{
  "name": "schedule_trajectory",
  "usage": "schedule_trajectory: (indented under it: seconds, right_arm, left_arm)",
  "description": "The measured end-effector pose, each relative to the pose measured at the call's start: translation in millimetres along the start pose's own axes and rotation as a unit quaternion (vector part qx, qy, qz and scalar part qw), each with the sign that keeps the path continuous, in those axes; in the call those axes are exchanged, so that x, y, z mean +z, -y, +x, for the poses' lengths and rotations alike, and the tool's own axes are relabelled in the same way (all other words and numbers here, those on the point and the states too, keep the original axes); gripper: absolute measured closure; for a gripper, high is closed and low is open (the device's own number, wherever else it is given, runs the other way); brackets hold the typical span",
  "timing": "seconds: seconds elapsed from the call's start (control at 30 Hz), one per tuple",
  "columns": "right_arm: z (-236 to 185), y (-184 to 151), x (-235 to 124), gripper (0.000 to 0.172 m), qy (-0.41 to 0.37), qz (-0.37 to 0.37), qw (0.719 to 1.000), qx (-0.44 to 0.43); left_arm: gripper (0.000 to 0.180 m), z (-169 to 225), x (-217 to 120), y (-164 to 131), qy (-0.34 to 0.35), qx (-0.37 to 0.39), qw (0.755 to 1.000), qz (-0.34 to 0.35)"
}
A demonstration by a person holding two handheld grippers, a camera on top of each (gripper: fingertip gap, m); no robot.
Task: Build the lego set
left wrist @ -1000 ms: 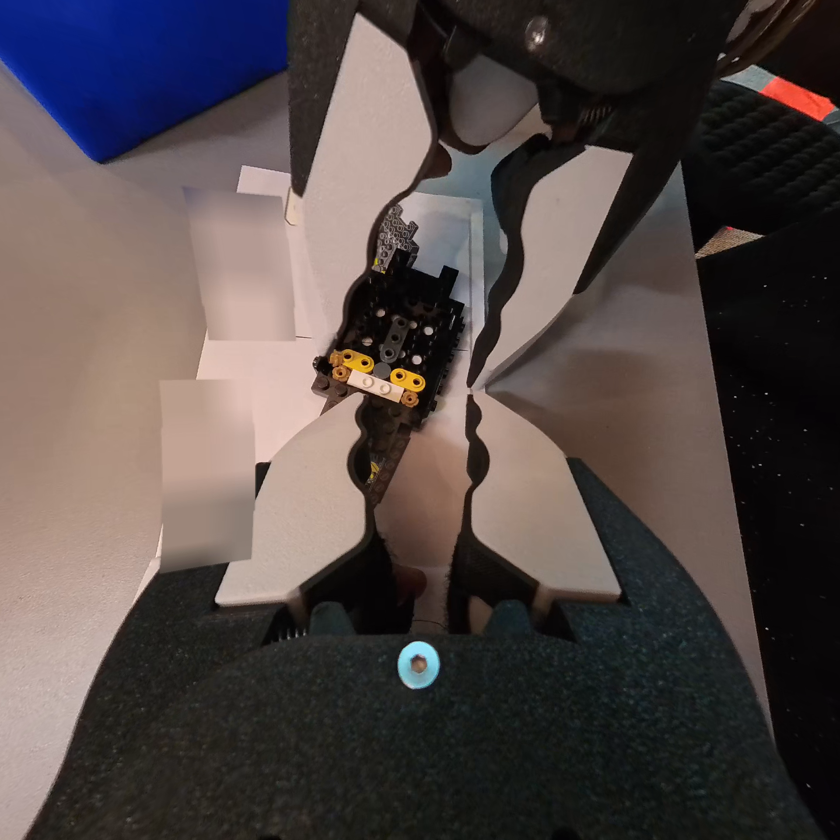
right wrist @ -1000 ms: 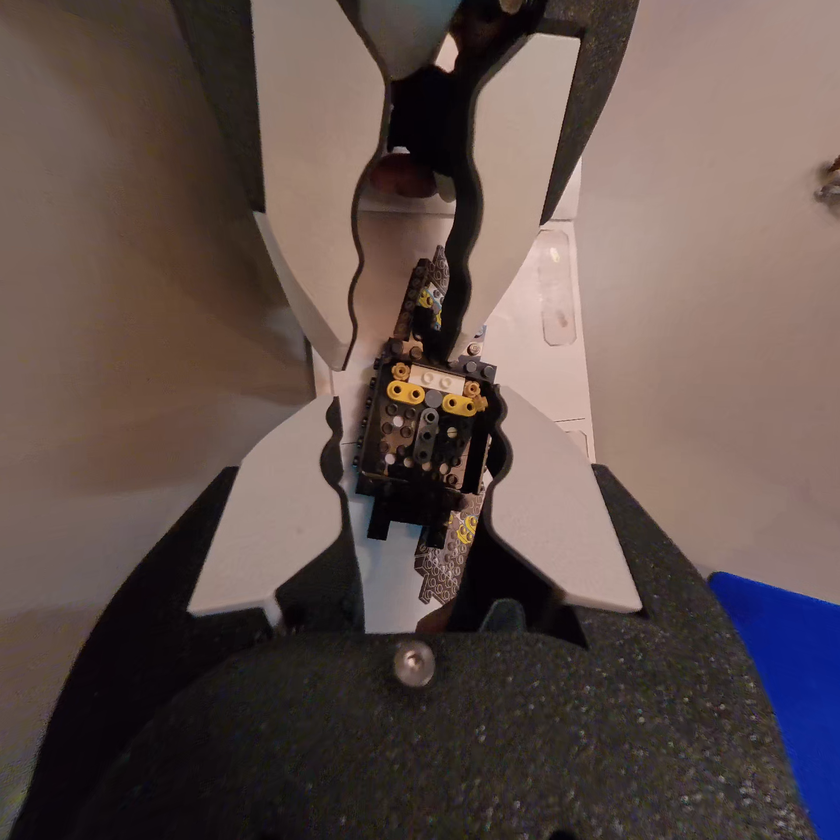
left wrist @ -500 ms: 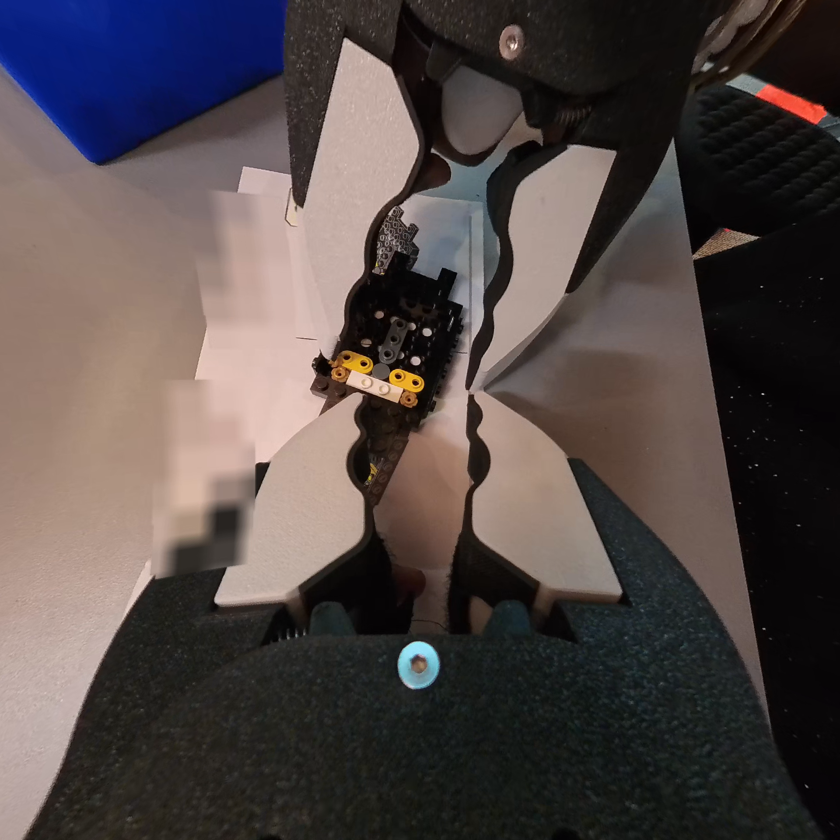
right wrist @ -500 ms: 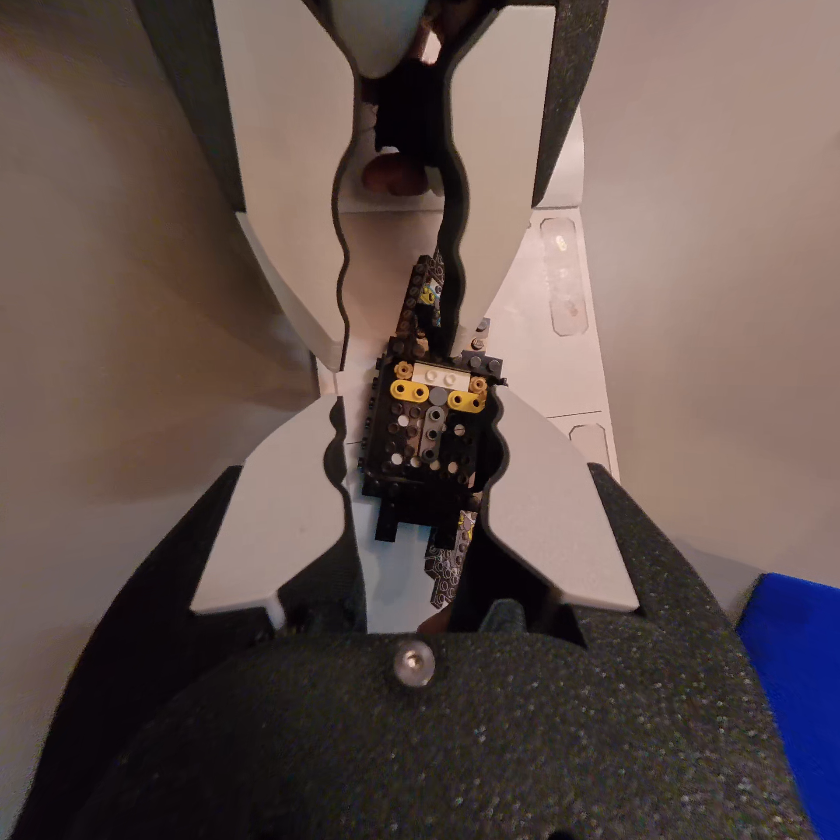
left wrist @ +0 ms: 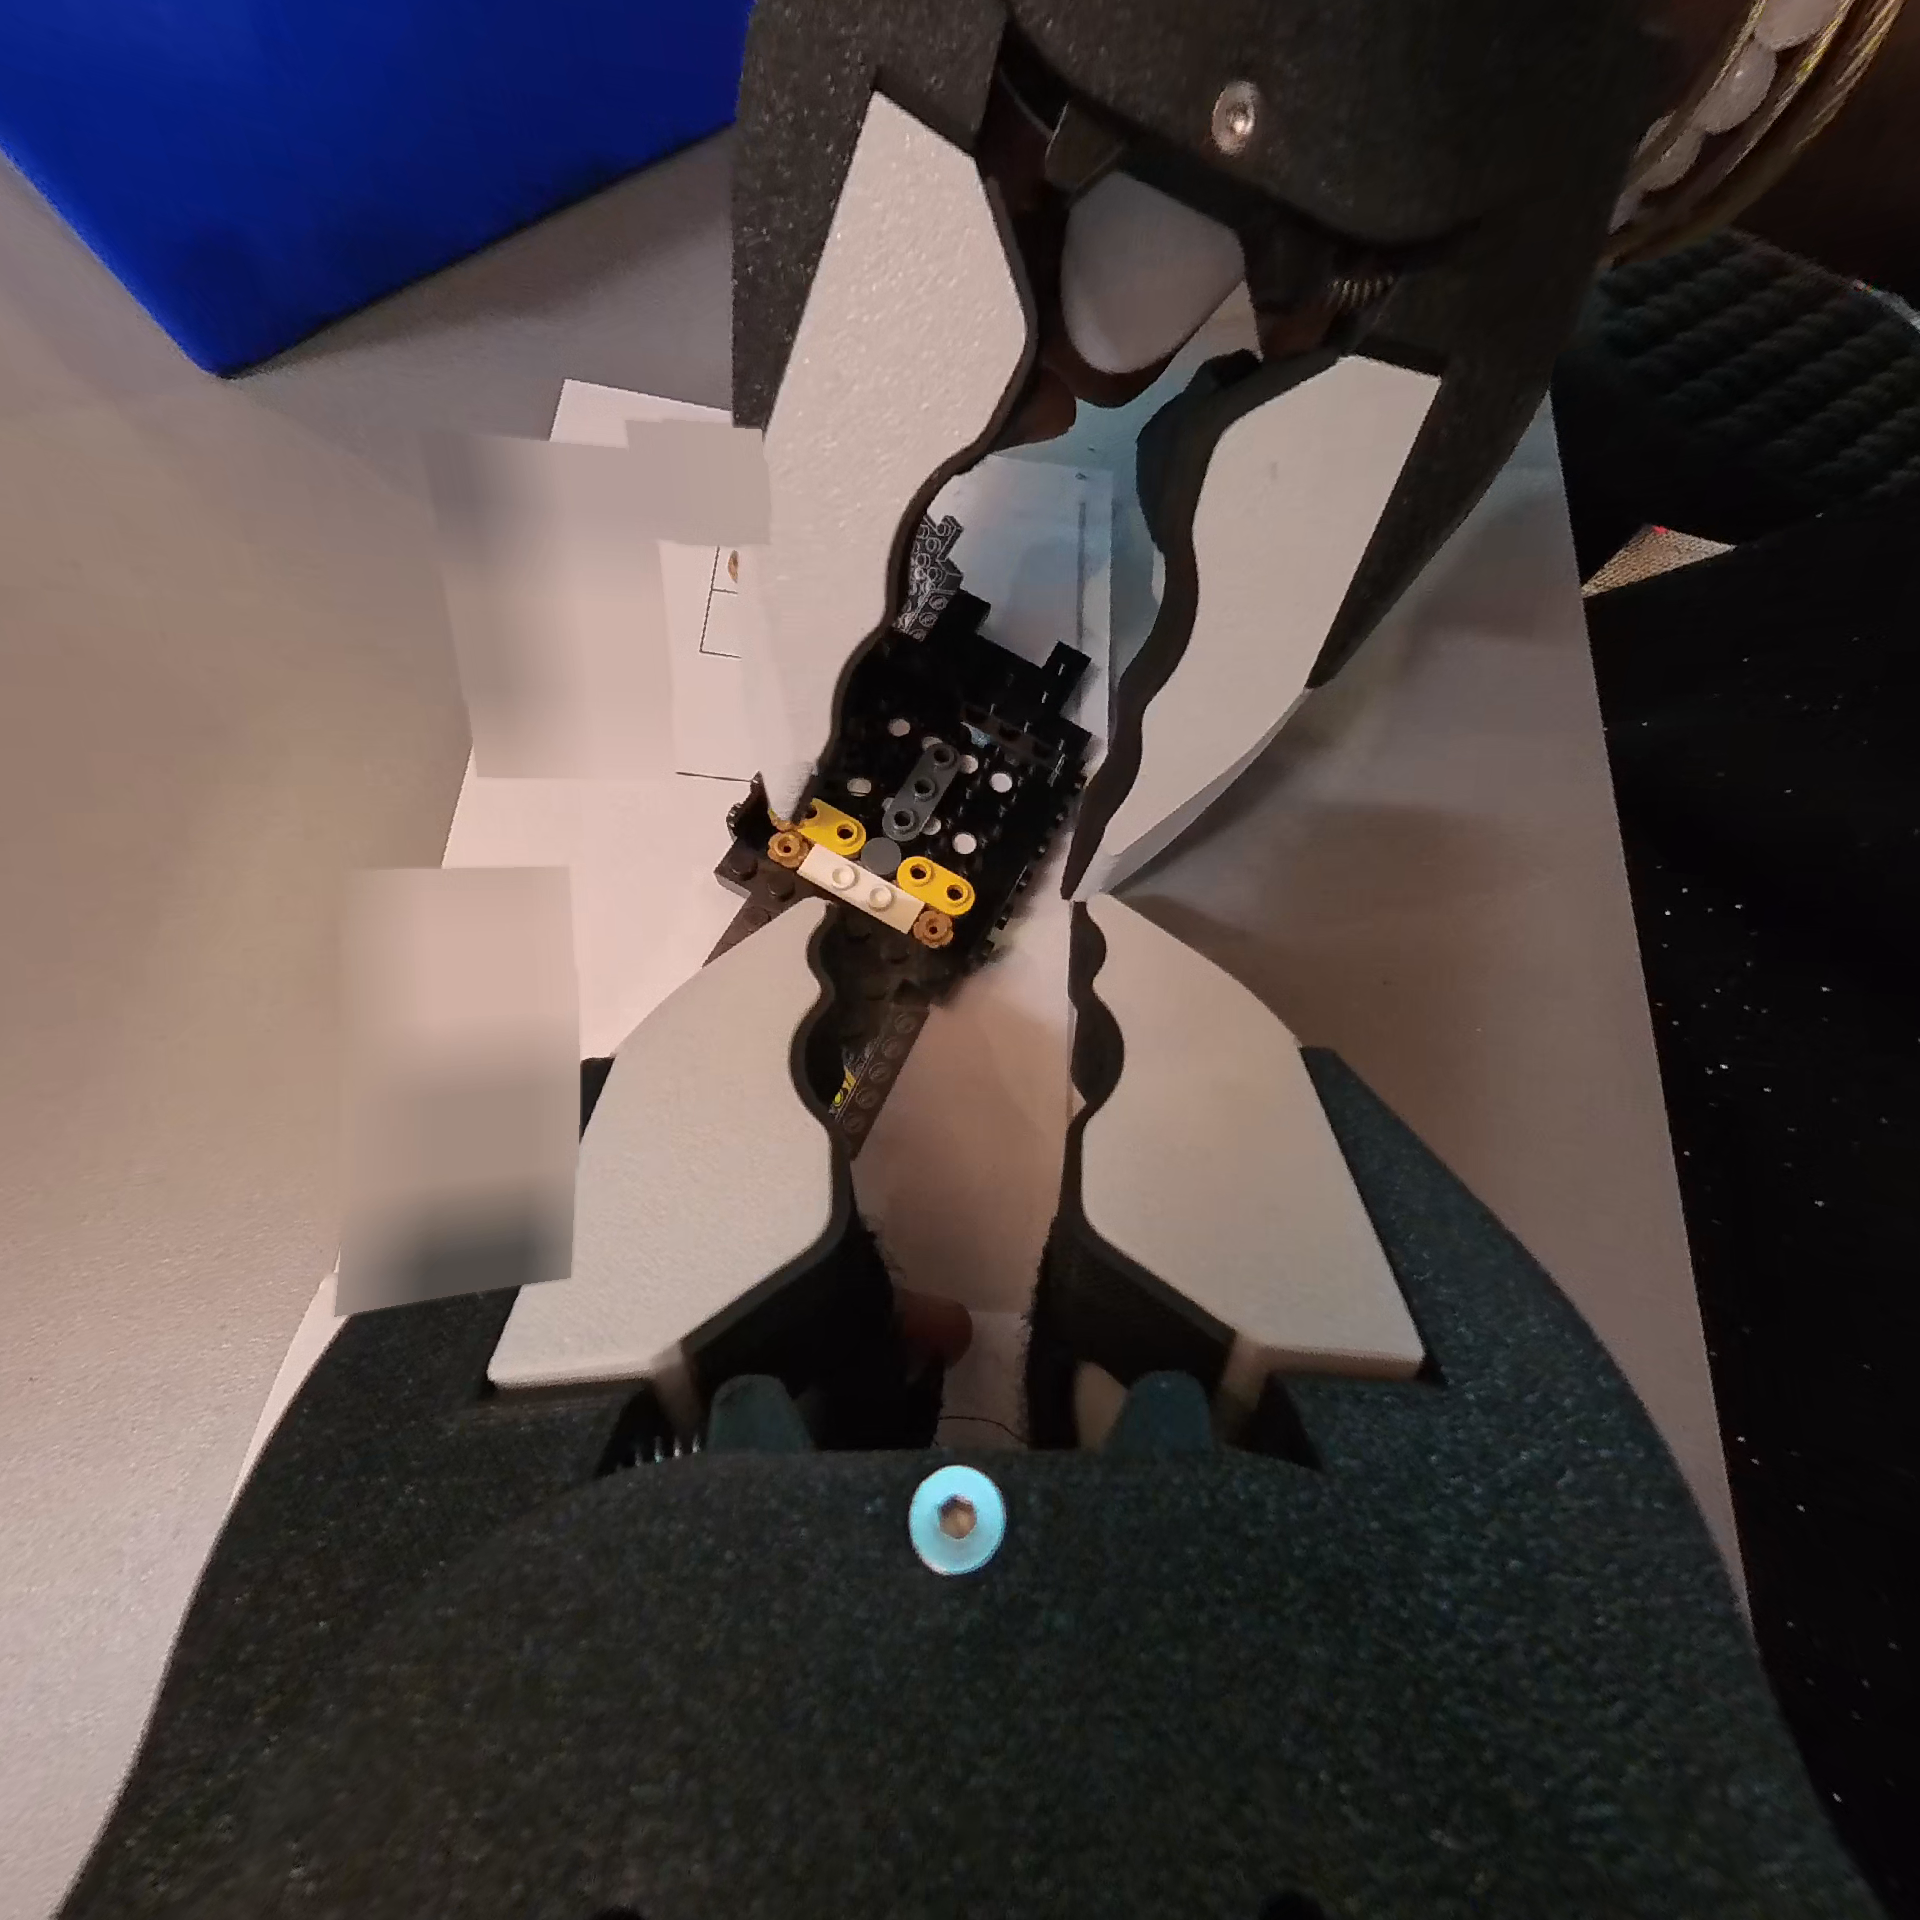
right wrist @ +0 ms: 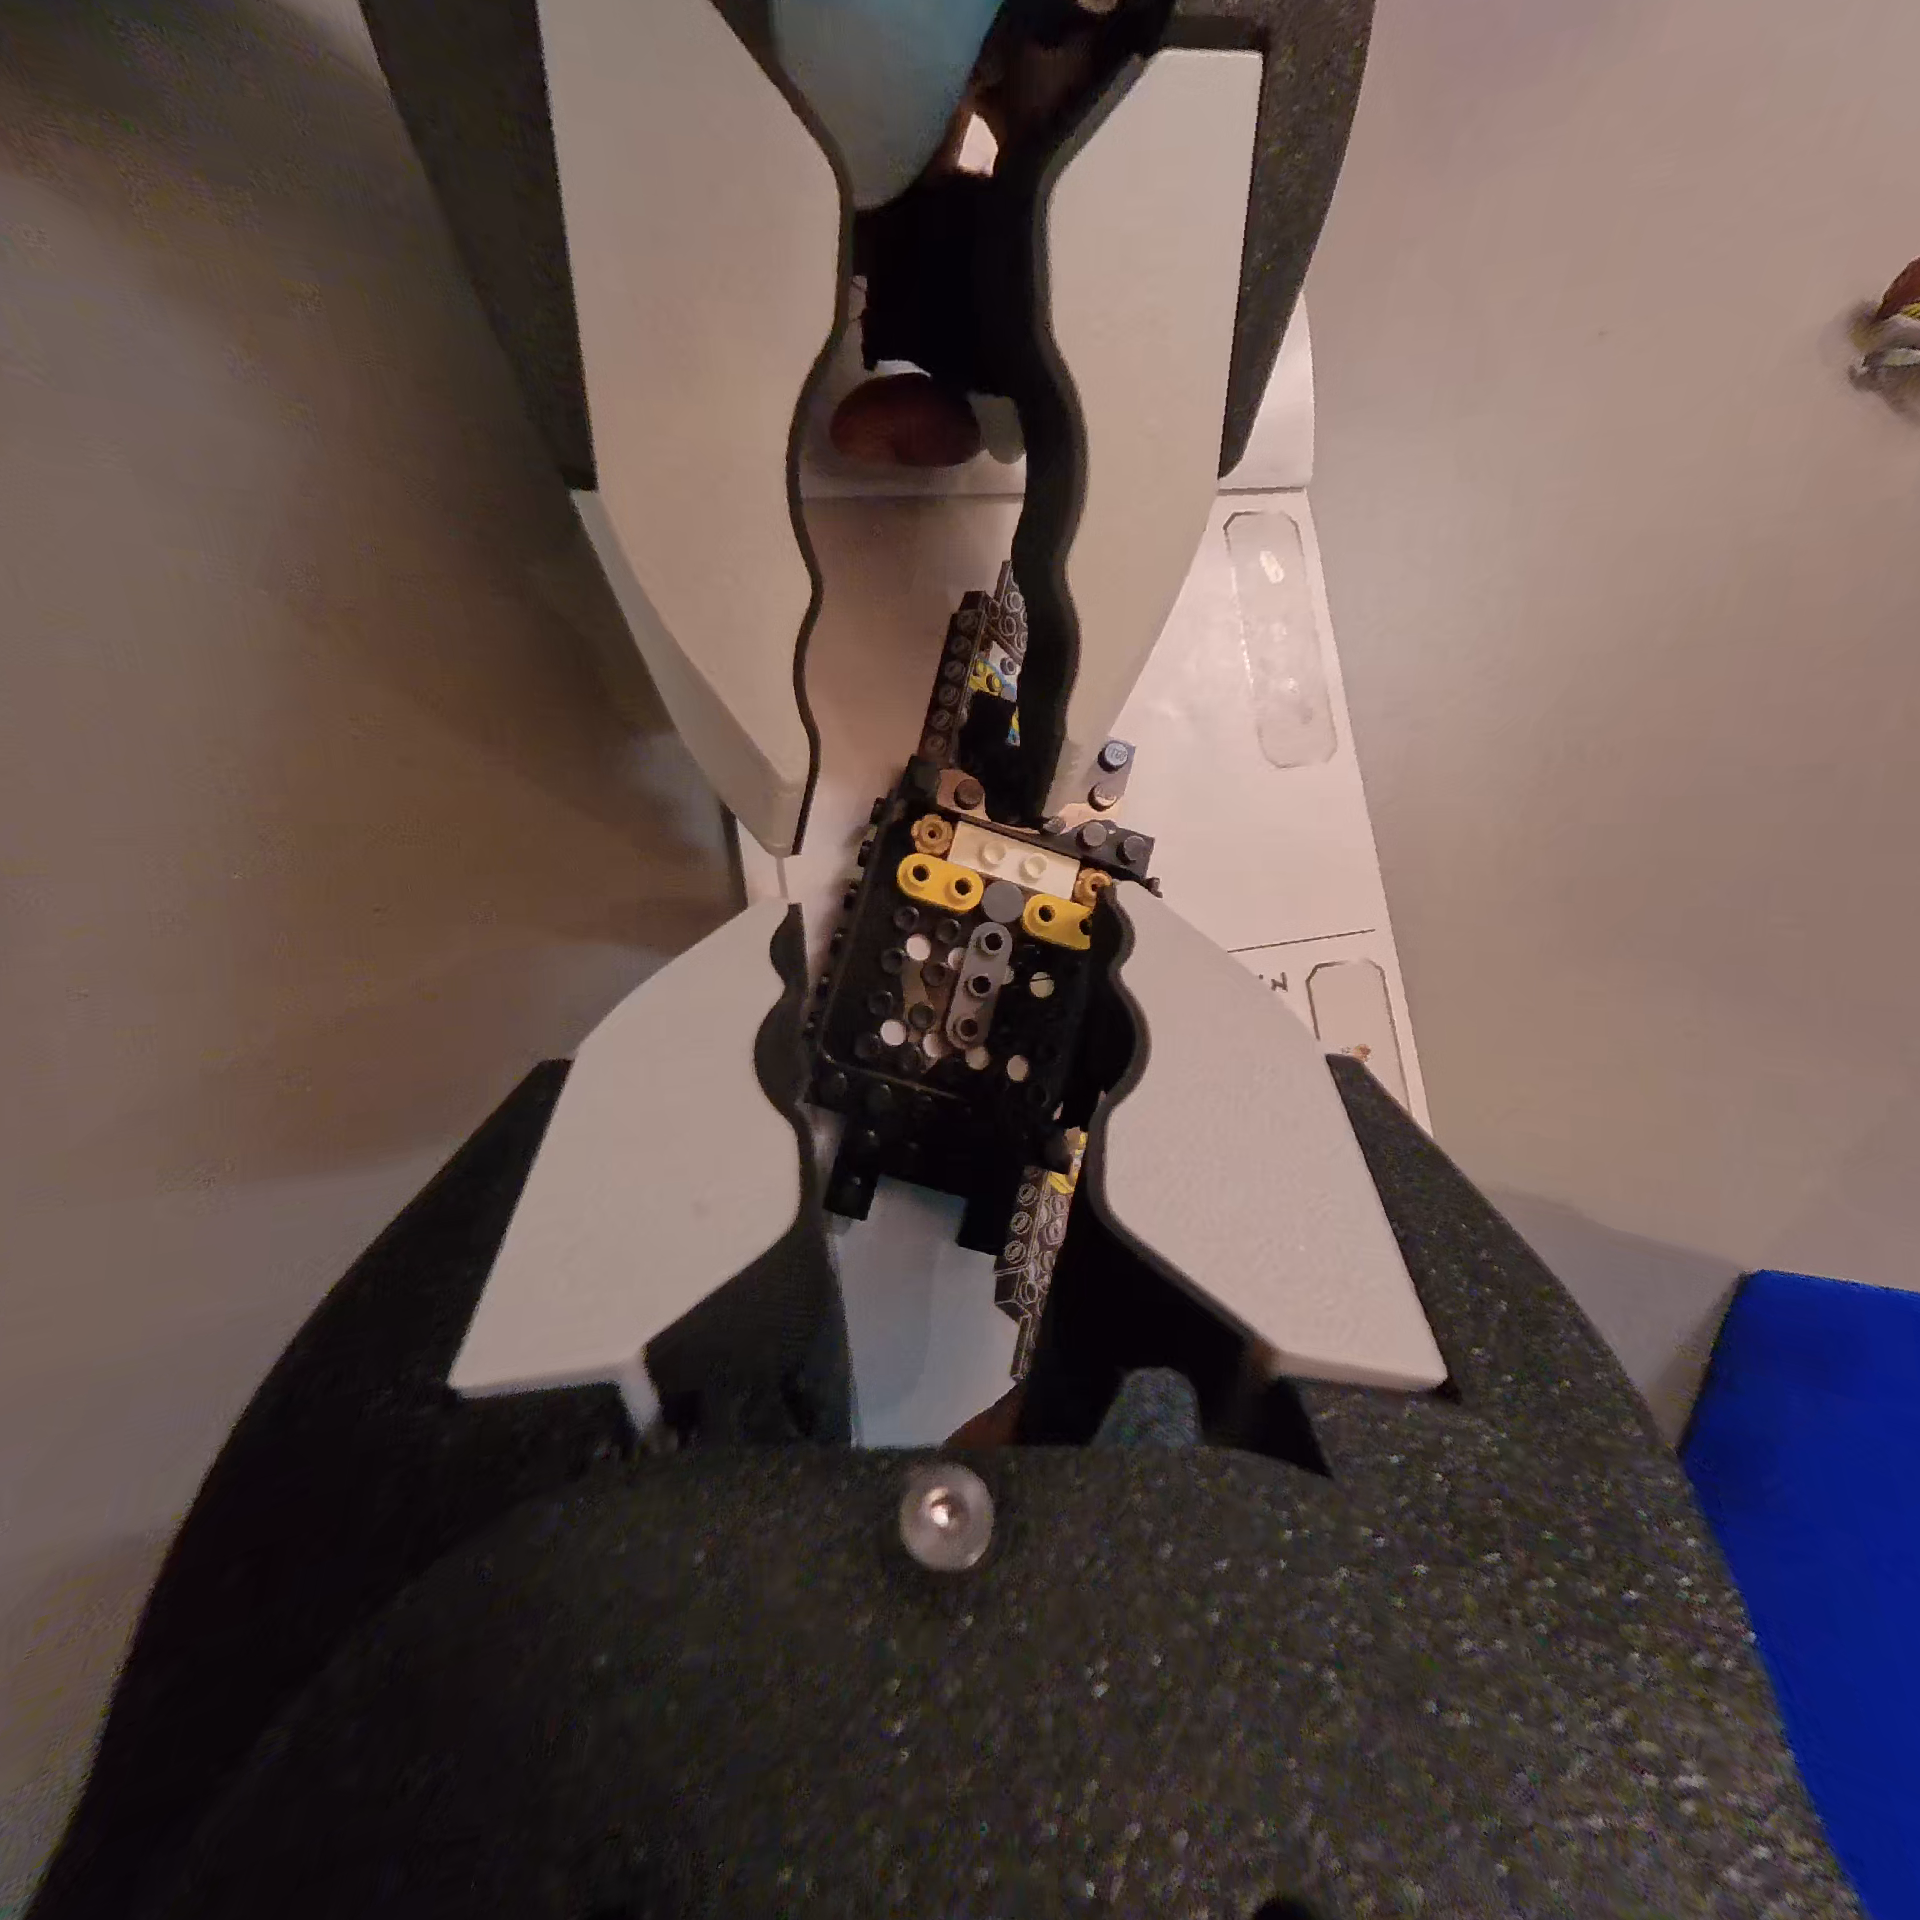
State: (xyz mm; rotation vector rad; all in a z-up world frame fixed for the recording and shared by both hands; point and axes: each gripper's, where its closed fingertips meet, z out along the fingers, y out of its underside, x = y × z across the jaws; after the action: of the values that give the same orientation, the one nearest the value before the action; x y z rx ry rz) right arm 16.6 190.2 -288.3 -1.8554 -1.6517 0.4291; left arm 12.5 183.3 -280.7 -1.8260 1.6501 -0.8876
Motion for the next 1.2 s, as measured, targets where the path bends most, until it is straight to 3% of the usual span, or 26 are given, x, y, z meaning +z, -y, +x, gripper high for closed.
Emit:
schedule_trajectory:
  seconds: [0.27, 0.43, 0.87, 1.0, 1.07, 1.2]
  right_arm:
    - [-3.1, 0.0, -0.8, 0.127, -0.007, 0.004, 1.000, 0.004]
    - [3.3, 2.5, -2.2, 0.118, -0.044, 0.001, 0.998, -0.034]
    - [3.0, -0.7, 1.2, 0.118, 0.000, 0.005, 1.000, 0.023]
    - [2.7, 0.2, 1.0, 0.122, -0.012, 0.015, 1.000, 0.023]
    - [-2.9, 1.0, 1.5, 0.135, 0.000, 0.015, 1.000, 0.020]
    - [-2.5, 1.5, 1.1, 0.135, -0.012, 0.020, 1.000, 0.019]
  left_arm:
    - [0.139, 0.3, -0.1, -0.1, 0.000, 0.001, 1.000, -0.001]
    - [0.139, 0.5, -0.2, -0.2, 0.000, 0.002, 1.000, 0.000]
    - [0.139, 1.3, 0.1, 0.3, -0.002, 0.001, 1.000, 0.002]
    - [0.139, 1.5, 0.1, 0.3, -0.004, -0.001, 1.000, 0.003]
    - [0.139, 1.3, 0.2, 0.4, -0.002, -0.001, 1.000, 0.003]
    - [0.139, 1.2, 0.1, 0.4, -0.002, -0.003, 1.000, 0.003]
